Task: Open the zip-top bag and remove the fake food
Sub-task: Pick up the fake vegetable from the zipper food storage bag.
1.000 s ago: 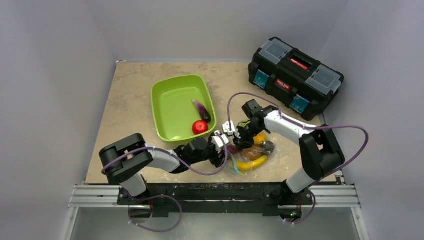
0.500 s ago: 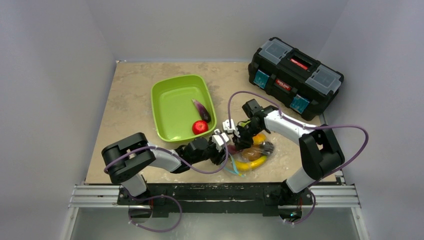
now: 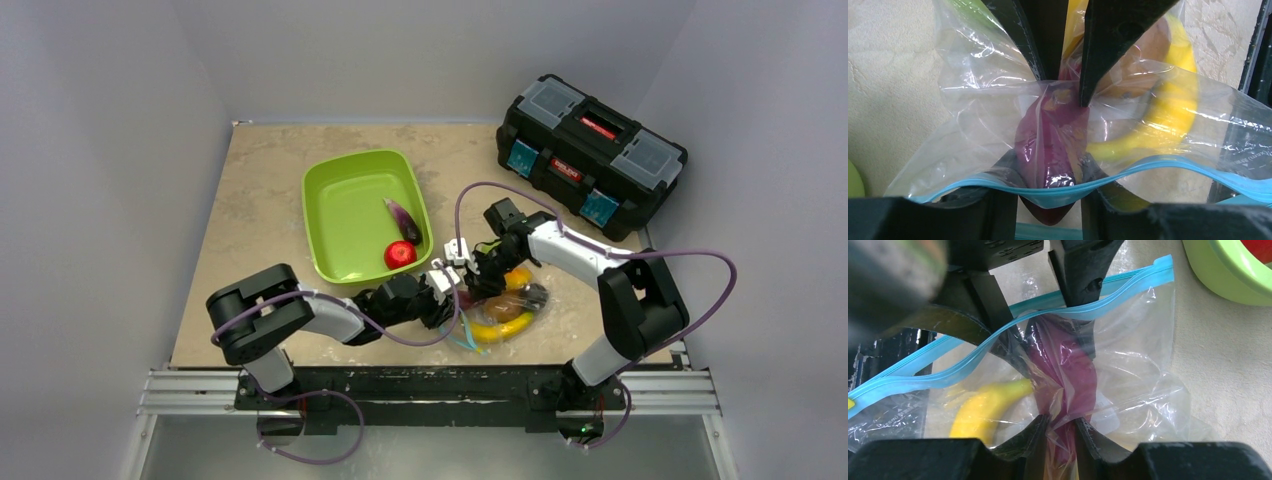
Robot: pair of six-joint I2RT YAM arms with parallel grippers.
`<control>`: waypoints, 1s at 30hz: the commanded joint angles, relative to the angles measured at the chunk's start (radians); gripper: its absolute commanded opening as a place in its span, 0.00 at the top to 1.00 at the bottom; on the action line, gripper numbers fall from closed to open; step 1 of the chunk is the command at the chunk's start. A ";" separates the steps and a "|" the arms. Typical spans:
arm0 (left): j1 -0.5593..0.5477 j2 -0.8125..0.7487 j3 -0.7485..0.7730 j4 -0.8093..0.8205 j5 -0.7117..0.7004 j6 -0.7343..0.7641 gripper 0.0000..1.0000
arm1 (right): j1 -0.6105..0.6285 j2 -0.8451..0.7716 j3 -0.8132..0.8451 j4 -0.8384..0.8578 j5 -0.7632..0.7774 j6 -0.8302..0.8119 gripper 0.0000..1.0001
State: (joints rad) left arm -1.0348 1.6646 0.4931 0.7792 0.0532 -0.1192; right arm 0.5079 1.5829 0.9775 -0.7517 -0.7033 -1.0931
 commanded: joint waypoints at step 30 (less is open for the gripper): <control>0.074 -0.425 0.257 -1.024 0.176 0.052 1.00 | -0.057 -0.131 -0.060 0.038 -0.045 0.031 0.50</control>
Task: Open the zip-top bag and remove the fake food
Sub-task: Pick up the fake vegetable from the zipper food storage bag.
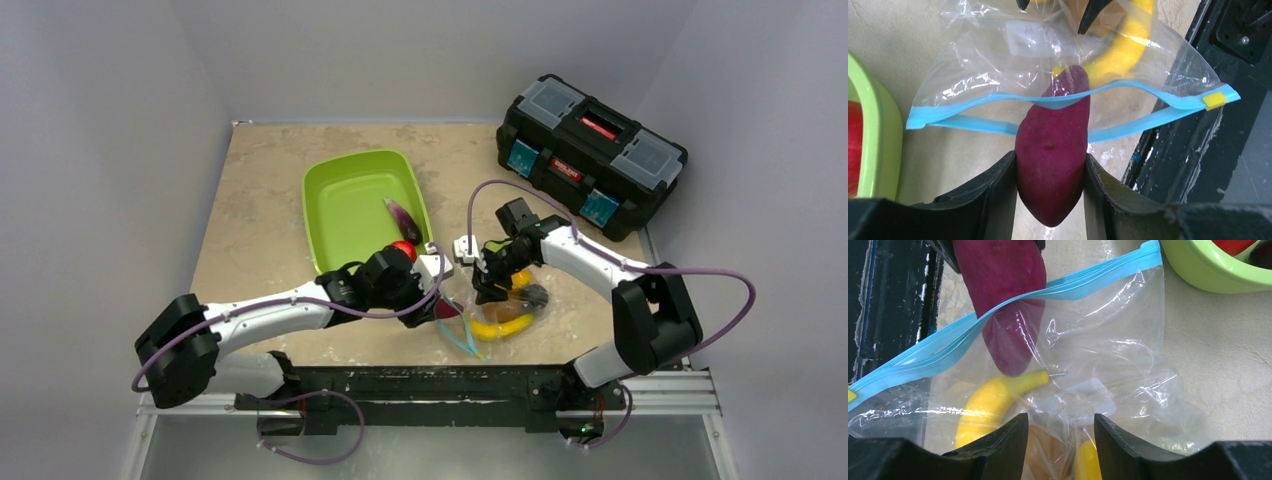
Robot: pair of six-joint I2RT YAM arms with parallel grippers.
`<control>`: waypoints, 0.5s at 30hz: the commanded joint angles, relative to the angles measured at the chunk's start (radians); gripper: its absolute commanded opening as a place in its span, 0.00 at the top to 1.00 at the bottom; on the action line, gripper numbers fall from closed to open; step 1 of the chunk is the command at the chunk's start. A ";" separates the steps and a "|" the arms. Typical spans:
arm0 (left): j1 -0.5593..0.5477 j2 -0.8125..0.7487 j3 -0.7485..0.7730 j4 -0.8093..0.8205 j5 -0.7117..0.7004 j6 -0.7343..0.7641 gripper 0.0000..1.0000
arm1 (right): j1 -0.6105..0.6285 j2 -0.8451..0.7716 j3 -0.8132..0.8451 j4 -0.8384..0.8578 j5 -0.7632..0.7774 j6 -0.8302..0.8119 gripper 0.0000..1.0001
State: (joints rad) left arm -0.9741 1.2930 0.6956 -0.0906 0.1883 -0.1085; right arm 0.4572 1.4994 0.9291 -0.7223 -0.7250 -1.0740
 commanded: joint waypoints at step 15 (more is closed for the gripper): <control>0.112 -0.399 0.049 -0.391 -0.005 0.157 1.00 | -0.023 -0.075 -0.040 0.020 -0.046 0.017 0.49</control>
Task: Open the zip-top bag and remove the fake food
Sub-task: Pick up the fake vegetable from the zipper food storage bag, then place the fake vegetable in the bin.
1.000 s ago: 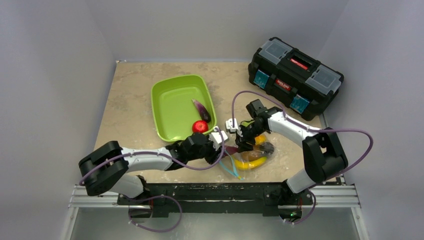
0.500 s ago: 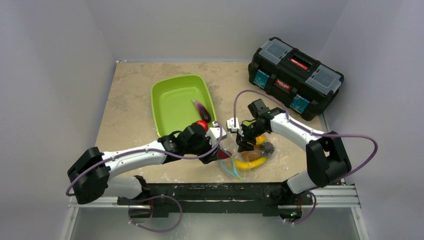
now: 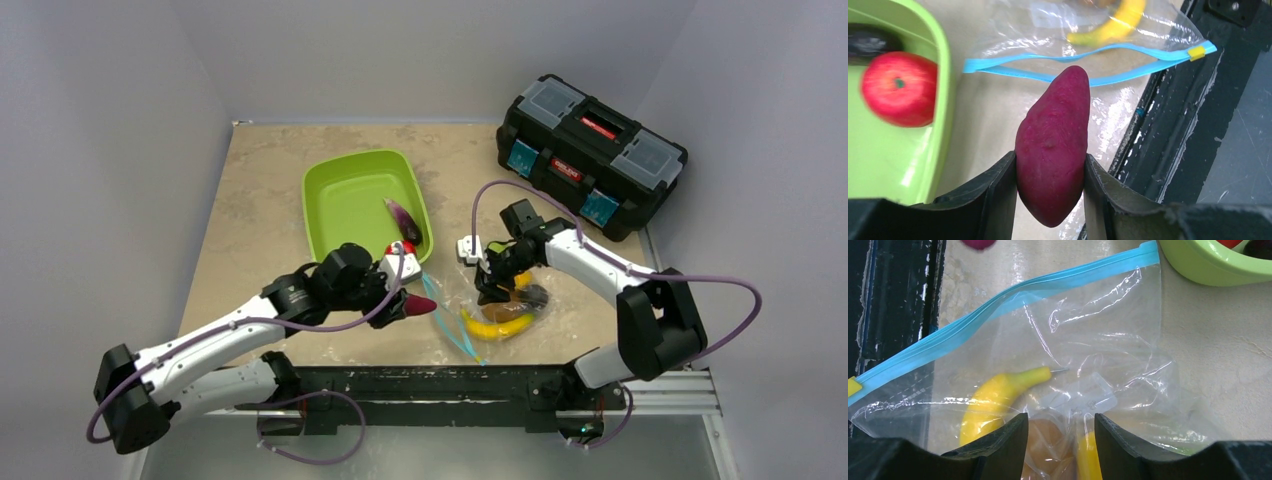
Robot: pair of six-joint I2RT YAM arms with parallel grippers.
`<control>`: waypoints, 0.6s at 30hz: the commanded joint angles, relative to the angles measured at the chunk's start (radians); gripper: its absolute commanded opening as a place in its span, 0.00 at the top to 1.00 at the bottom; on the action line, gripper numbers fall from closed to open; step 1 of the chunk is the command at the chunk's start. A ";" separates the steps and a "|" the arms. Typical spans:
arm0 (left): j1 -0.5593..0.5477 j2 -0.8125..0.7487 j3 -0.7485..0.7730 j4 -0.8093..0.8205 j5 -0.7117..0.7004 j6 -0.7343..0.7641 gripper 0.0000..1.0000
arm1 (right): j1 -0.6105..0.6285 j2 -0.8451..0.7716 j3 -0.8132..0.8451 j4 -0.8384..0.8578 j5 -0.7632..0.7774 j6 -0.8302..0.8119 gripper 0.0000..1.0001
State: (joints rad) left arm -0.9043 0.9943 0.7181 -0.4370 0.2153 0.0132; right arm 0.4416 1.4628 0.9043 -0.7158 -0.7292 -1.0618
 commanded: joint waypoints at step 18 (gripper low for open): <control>0.233 -0.207 0.008 0.114 -0.349 -0.263 1.00 | -0.027 -0.110 -0.024 -0.002 -0.077 -0.004 0.49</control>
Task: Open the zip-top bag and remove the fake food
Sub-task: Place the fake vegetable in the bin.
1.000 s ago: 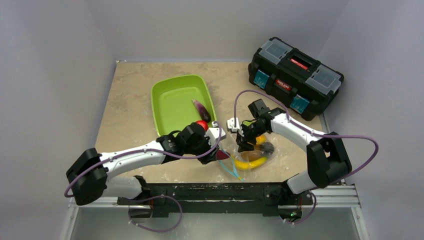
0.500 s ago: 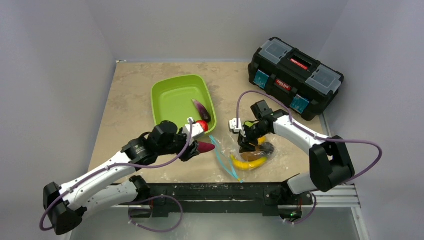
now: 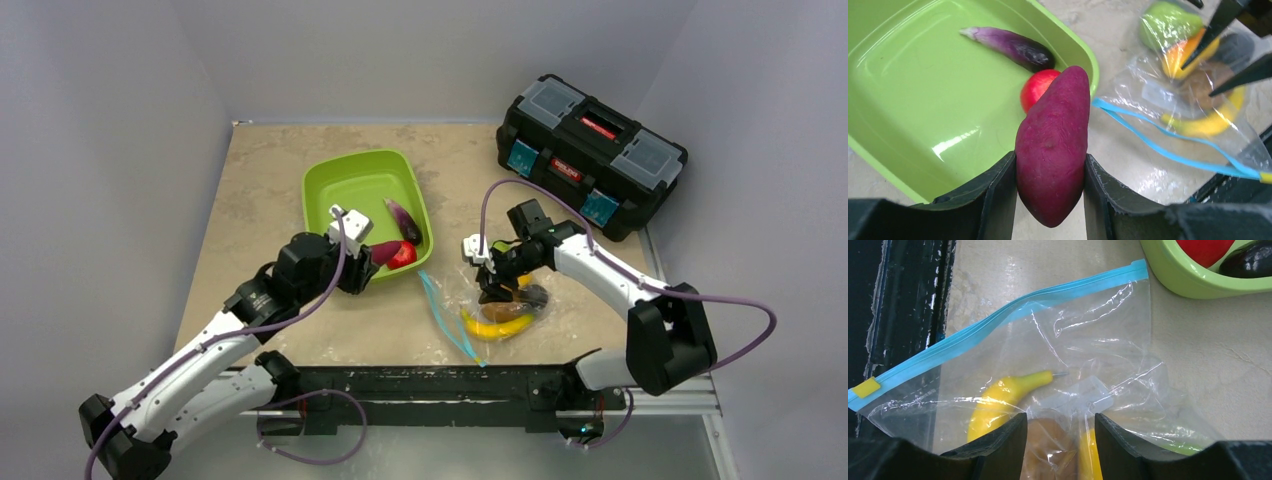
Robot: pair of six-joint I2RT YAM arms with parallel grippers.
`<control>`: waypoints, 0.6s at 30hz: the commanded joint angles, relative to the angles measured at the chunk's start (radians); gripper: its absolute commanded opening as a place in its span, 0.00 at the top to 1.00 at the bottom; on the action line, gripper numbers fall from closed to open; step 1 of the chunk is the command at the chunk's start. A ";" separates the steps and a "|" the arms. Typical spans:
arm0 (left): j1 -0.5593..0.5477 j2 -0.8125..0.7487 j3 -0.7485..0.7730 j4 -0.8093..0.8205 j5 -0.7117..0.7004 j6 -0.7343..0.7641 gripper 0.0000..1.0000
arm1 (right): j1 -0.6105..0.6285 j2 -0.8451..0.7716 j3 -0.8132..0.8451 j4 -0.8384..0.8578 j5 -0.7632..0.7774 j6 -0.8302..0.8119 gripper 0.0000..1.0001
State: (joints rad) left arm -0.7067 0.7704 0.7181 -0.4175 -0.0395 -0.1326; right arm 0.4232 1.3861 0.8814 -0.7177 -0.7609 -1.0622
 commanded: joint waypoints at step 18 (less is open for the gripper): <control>0.214 0.250 0.067 0.140 -0.067 -0.397 1.00 | -0.029 -0.042 -0.012 0.012 -0.064 0.007 0.49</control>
State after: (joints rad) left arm -0.5190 0.9867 0.7227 -0.3096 -0.1089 -0.4633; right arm 0.3988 1.3598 0.8745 -0.7170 -0.7815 -1.0592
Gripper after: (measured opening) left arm 0.428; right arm 0.507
